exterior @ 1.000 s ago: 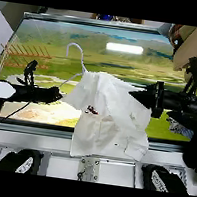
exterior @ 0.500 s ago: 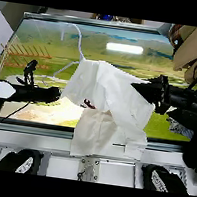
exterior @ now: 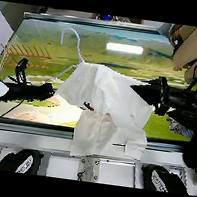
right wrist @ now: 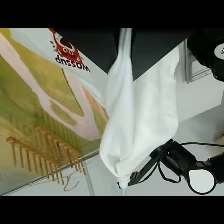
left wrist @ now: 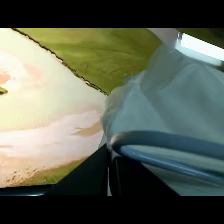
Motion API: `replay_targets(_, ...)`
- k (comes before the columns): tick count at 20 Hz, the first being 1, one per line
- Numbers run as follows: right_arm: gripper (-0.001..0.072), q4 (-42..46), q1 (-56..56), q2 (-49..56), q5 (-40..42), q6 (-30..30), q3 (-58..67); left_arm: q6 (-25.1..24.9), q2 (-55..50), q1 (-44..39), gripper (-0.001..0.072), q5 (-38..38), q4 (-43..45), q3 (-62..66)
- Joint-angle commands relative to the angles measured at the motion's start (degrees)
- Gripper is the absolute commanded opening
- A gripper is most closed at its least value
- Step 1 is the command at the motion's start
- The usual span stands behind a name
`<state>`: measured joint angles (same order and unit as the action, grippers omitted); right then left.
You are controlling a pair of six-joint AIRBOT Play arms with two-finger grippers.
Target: Fold the clothes and pants, and hang the long-sleeved shirts on hangers.
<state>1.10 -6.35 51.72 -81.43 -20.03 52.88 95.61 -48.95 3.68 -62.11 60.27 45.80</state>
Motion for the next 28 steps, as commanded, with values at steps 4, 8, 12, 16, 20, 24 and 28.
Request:
replay_targets(4,0.0010,8.2,0.0,0.0,-0.5,-2.2,0.0,-2.0,0.0,5.5,0.0015,0.1,0.1,1.6)
replay_targets(8,0.0010,10.5,0.0,0.0,-0.4,-2.5,0.0,-4.8,0.0,8.1,0.0015,-1.0,0.3,8.3)
replay_targets(12,0.0010,10.6,0.0,0.0,-0.5,-2.5,0.0,-5.3,0.0,9.0,0.0015,-4.0,6.6,13.2)
replay_targets(16,0.0010,11.4,0.0,0.0,-0.5,-3.0,0.0,-5.4,0.0,9.0,0.0015,-6.0,9.1,19.4)
replay_targets(20,0.0010,12.3,0.0,-0.1,-1.7,-4.0,0.0,-6.5,-4.8,8.9,0.0015,-13.1,8.5,32.1)
replay_targets(24,0.0010,12.1,0.0,-0.9,-3.5,-4.3,0.0,-8.5,-14.2,2.0,0.0015,-21.9,8.8,47.3)
replay_targets(28,0.0010,5.4,-0.1,-2.7,-2.6,-4.2,0.0,-8.5,-22.0,-5.1,0.0016,-24.6,9.2,58.5)
